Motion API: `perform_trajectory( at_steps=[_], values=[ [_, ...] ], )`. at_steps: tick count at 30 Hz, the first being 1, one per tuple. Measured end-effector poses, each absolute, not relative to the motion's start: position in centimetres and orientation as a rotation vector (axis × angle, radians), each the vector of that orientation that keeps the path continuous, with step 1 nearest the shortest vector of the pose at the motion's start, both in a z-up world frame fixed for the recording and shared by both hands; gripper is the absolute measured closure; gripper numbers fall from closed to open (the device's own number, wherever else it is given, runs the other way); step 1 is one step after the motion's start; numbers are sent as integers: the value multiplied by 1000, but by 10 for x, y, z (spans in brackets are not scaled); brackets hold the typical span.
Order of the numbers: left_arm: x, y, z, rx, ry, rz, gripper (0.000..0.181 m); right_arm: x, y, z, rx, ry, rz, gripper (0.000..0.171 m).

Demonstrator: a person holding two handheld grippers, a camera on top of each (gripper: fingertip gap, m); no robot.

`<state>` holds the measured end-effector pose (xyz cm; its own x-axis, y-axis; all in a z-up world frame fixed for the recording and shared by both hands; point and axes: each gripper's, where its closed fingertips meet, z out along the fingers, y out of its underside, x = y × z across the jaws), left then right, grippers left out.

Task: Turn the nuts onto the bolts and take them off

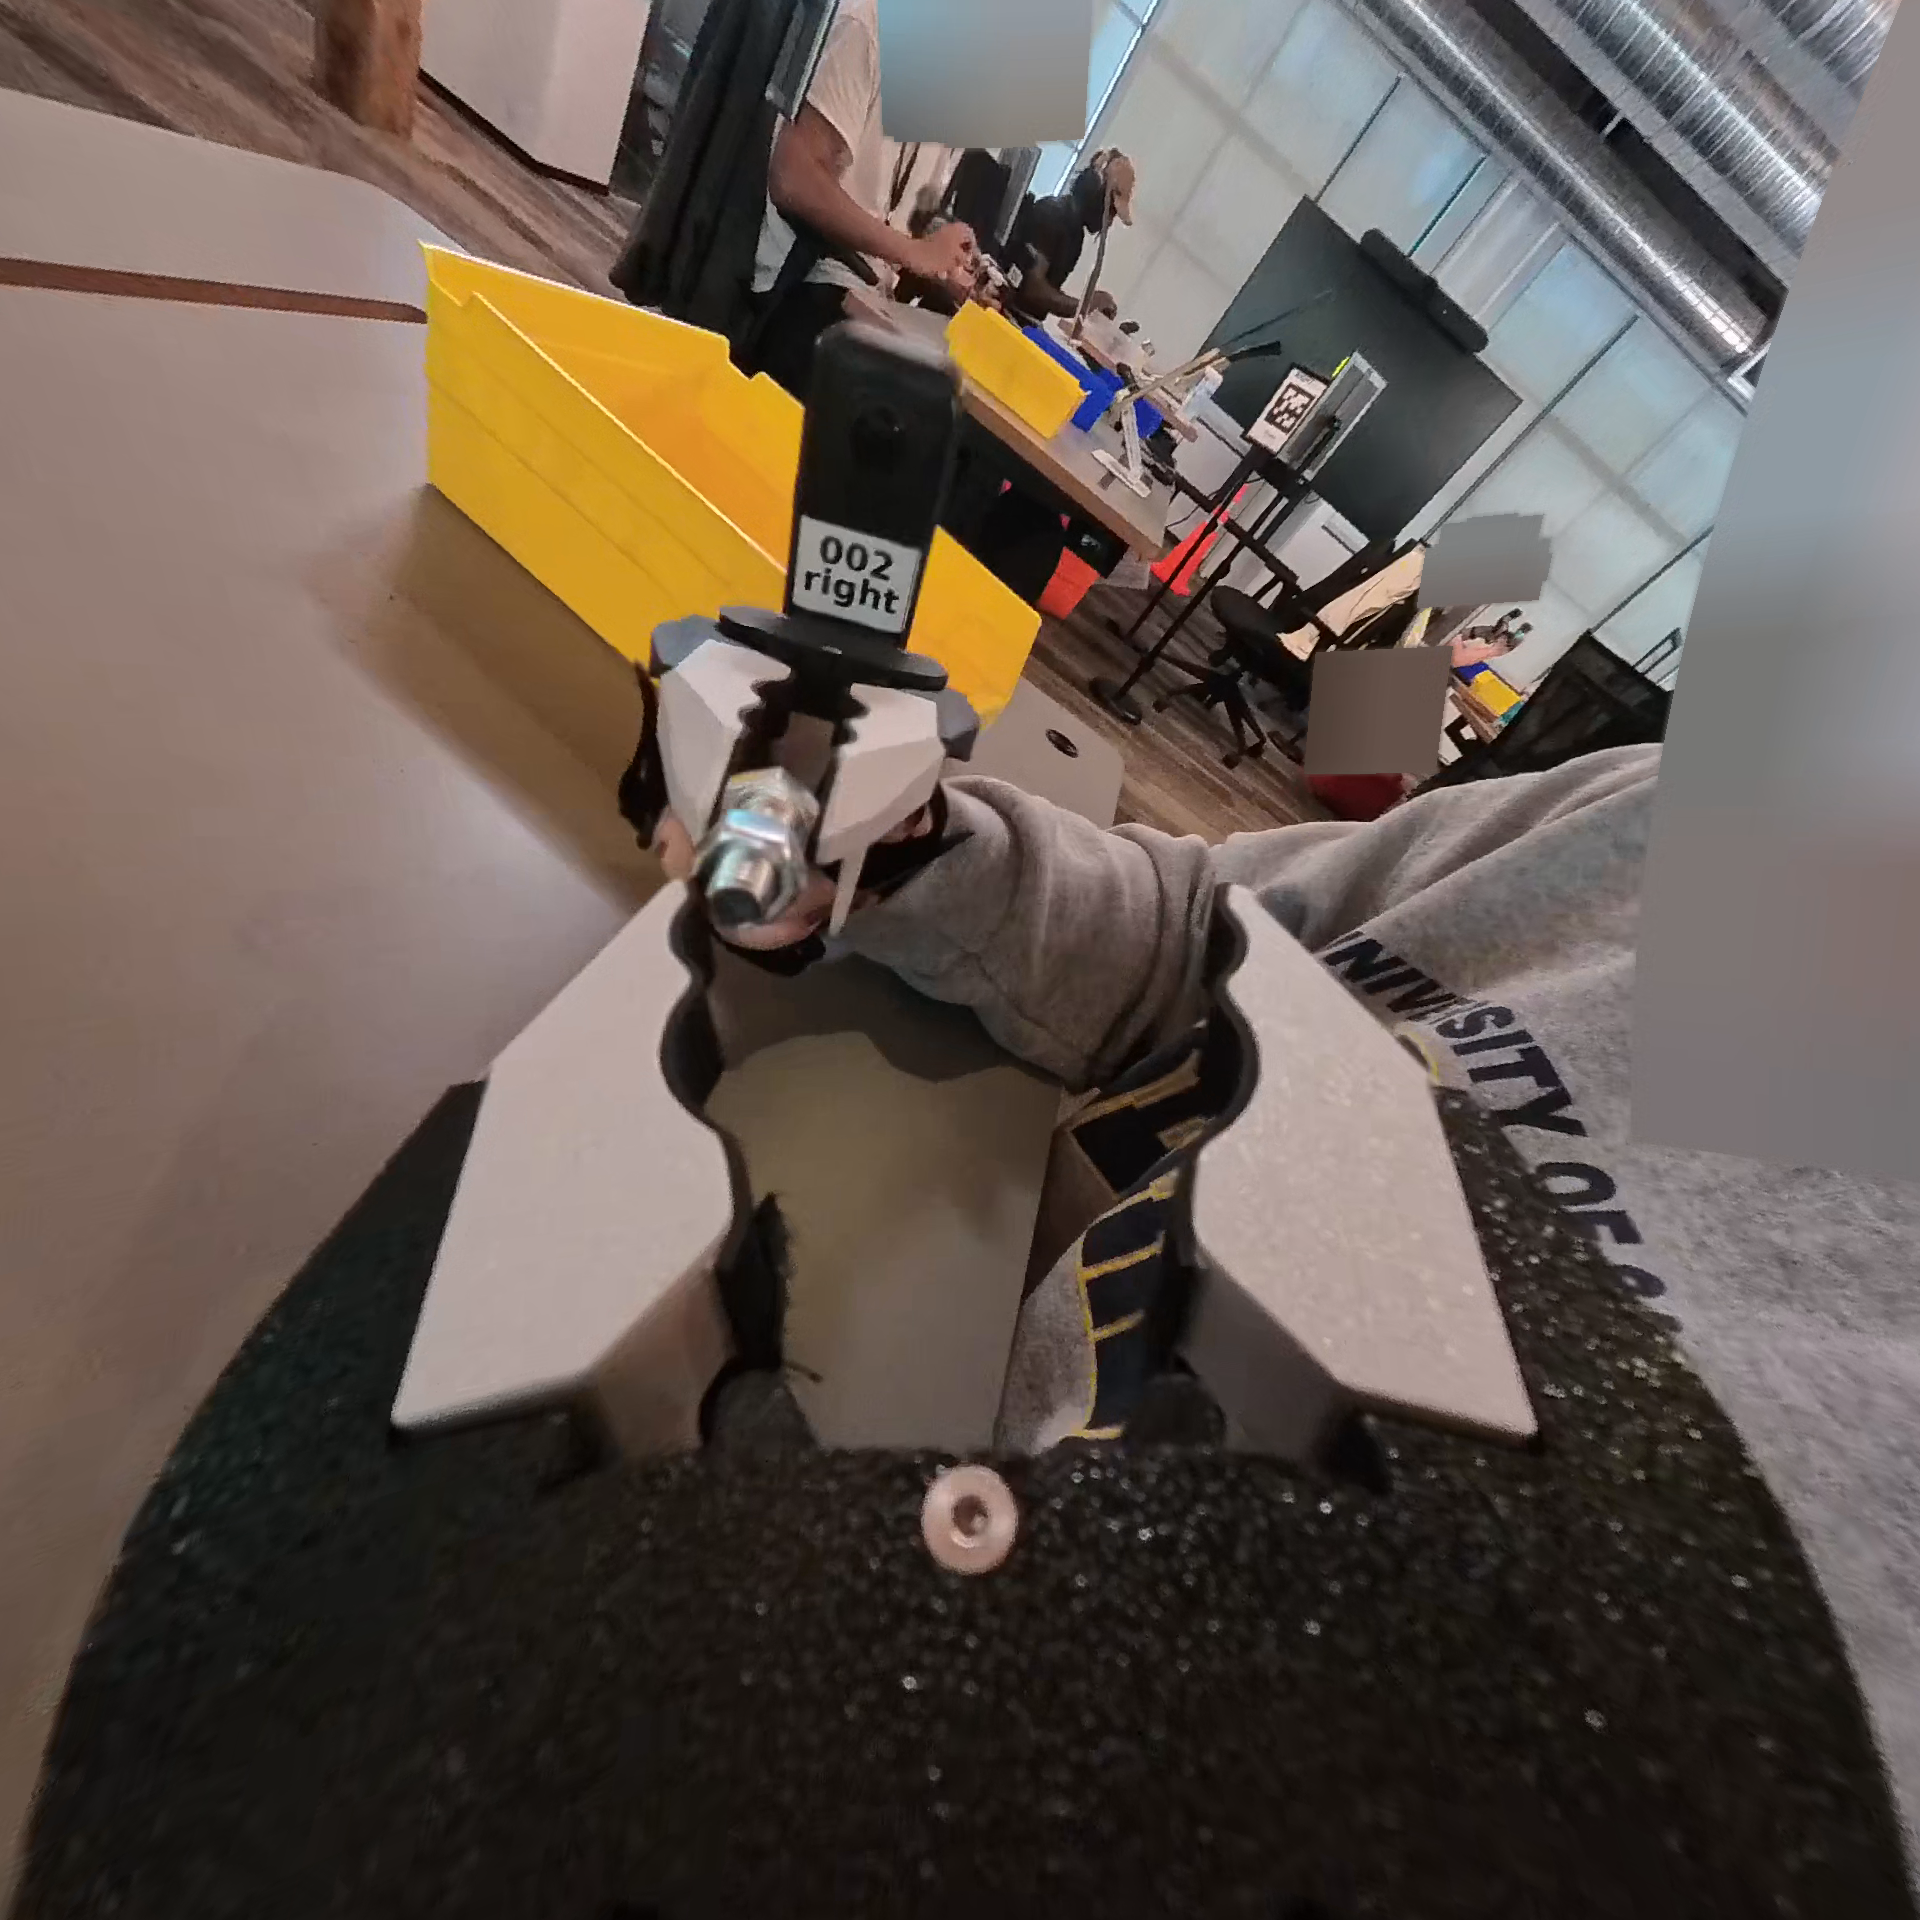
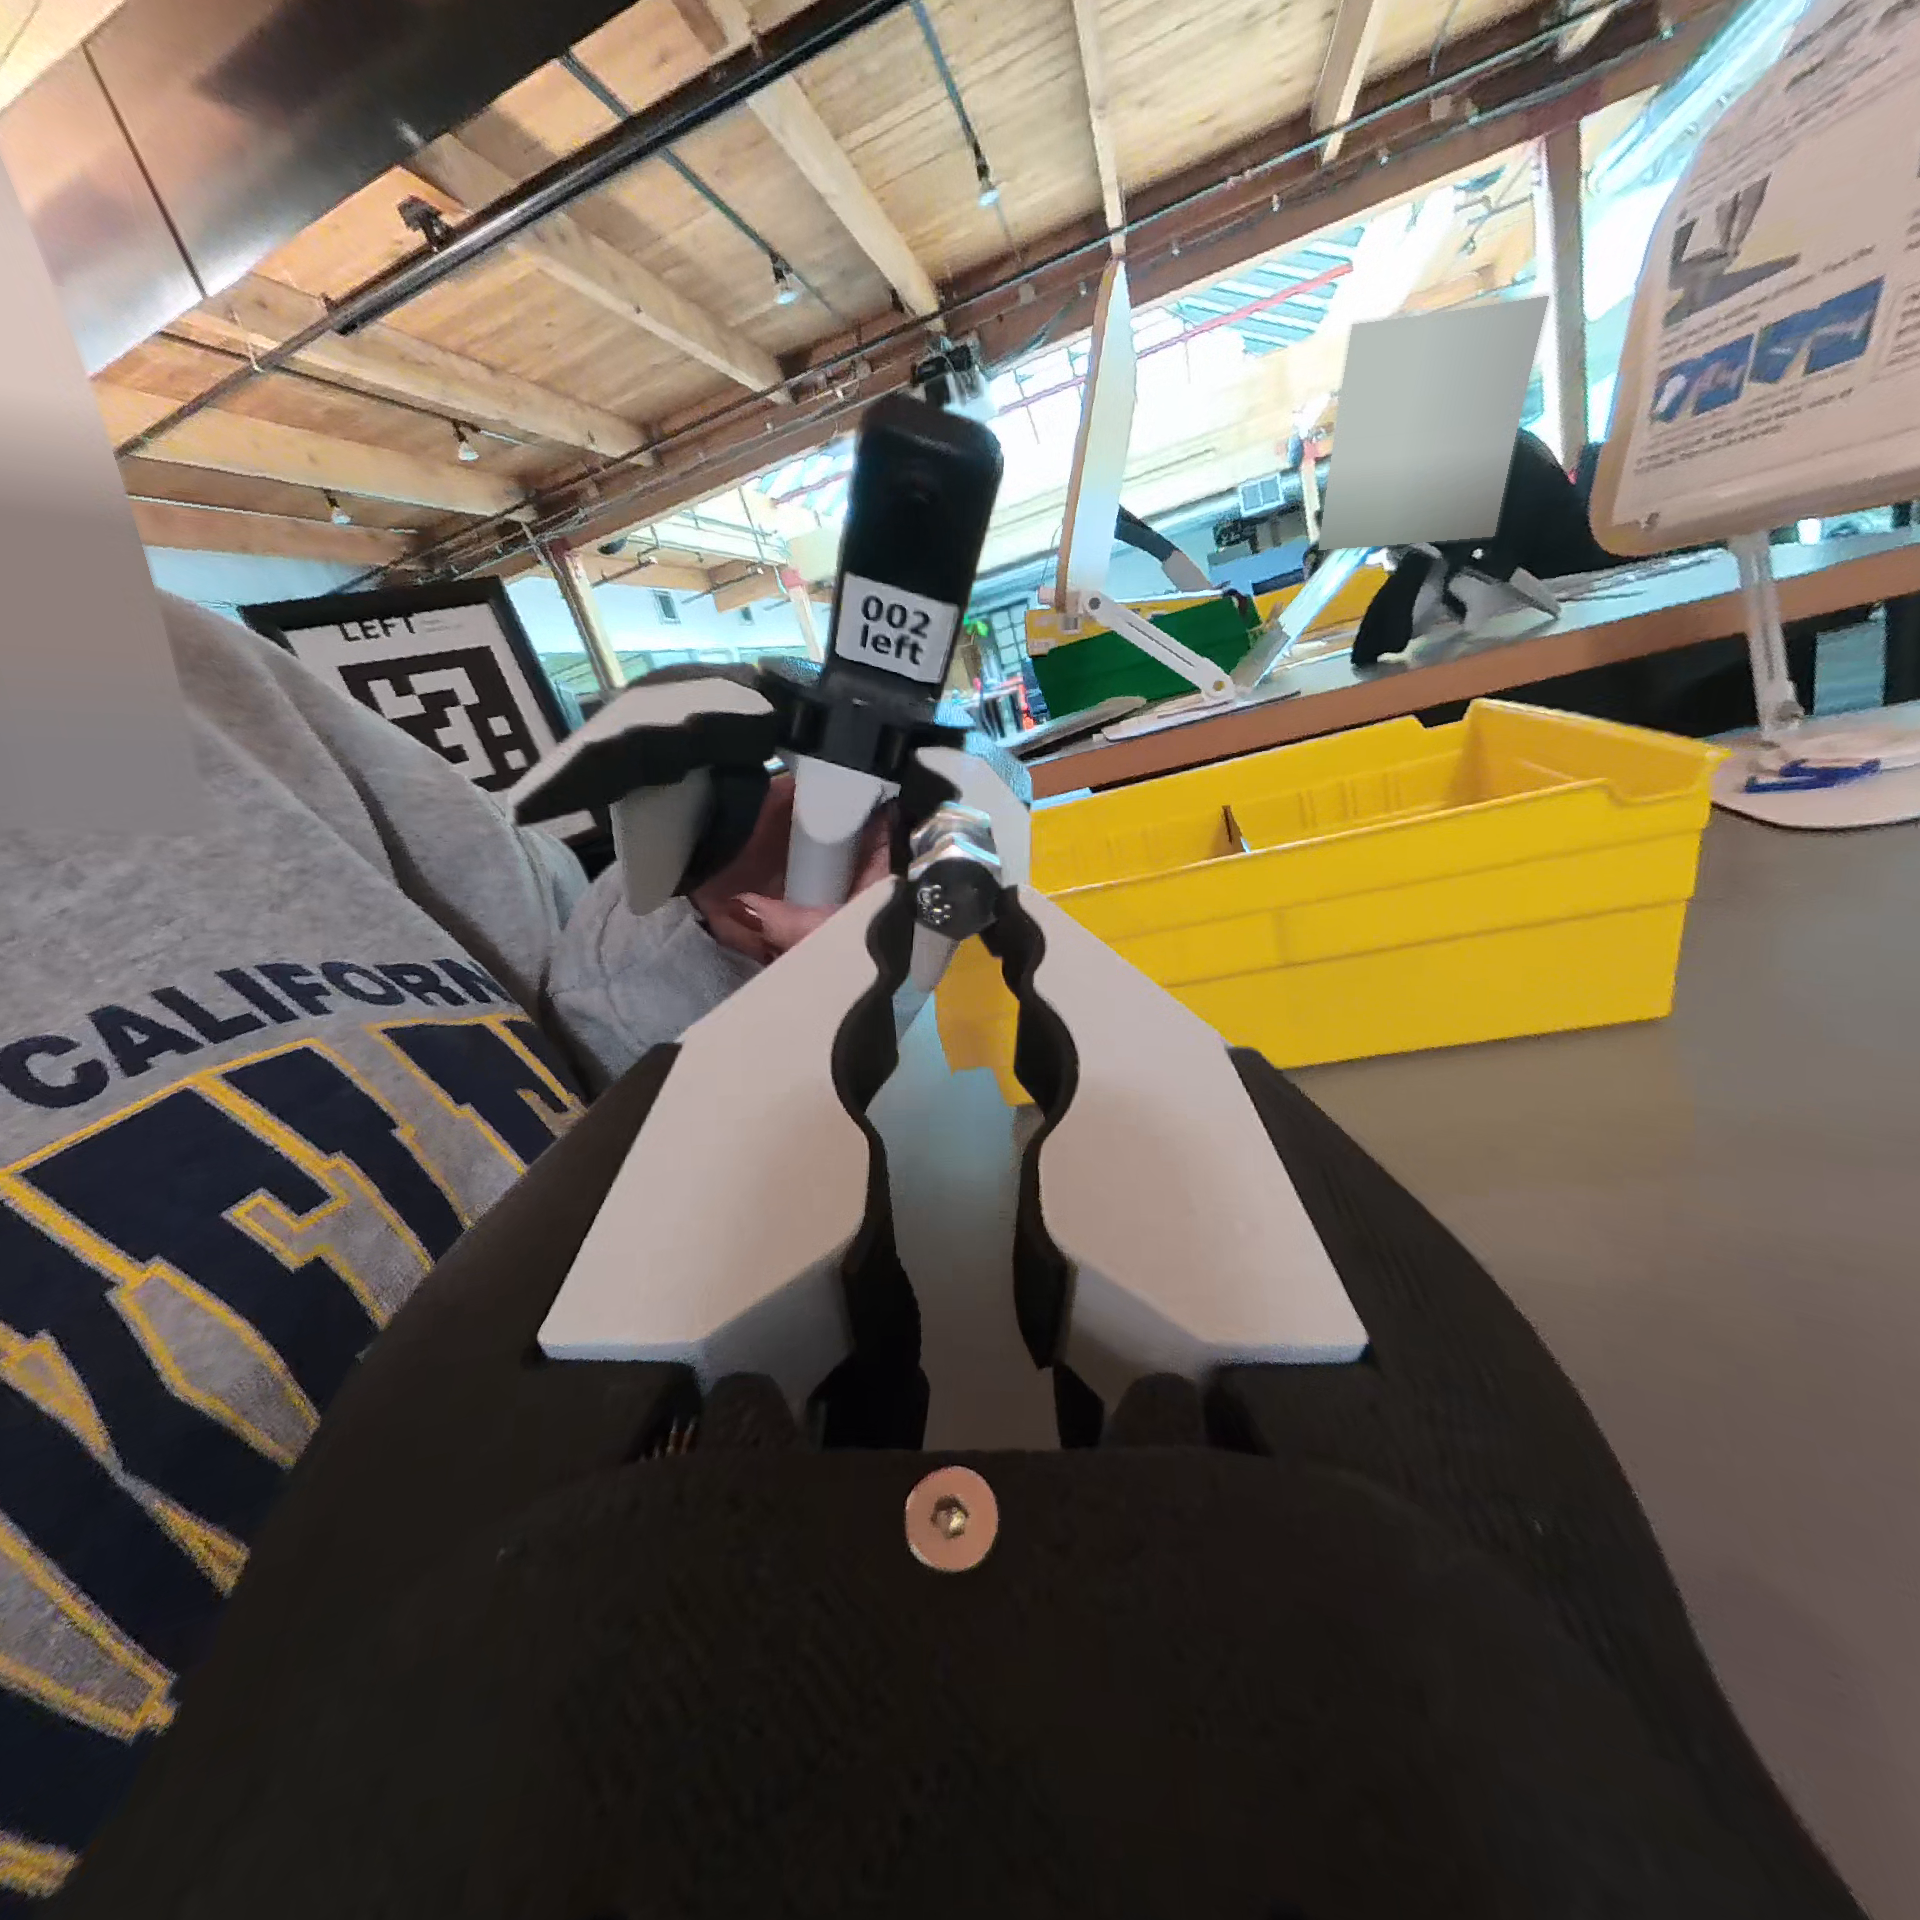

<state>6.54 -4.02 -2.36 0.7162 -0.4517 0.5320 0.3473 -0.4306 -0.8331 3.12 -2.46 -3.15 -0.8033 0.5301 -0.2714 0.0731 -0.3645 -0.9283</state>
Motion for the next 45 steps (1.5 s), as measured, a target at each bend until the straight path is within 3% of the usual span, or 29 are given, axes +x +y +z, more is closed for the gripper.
perform_trajectory(
  at_steps=[4,13,17,29,37,45],
  values=[
    [63,-42,-9,-1739,82,-910,94,34,-37,-46,-795,-1718,2208,156],
    [70,-41,-25,-1817,79,-940,86,33,-29,-33,-764,-1587,2222,156],
    [68,-44,0,-1702,117,-933,94,36,-41,-48,-768,-1740,2210,156],
    [64,-44,-39,-1932,44,-914,113,38,-35,-38,-741,-1669,2223,156],
    [68,-47,-8,-1793,151,-887,117,37,-36,-41,-747,-1686,2219,156],
    [78,-54,-24,-1858,179,-928,112,36,-28,-35,-770,-1620,2255,156]
  ],
)
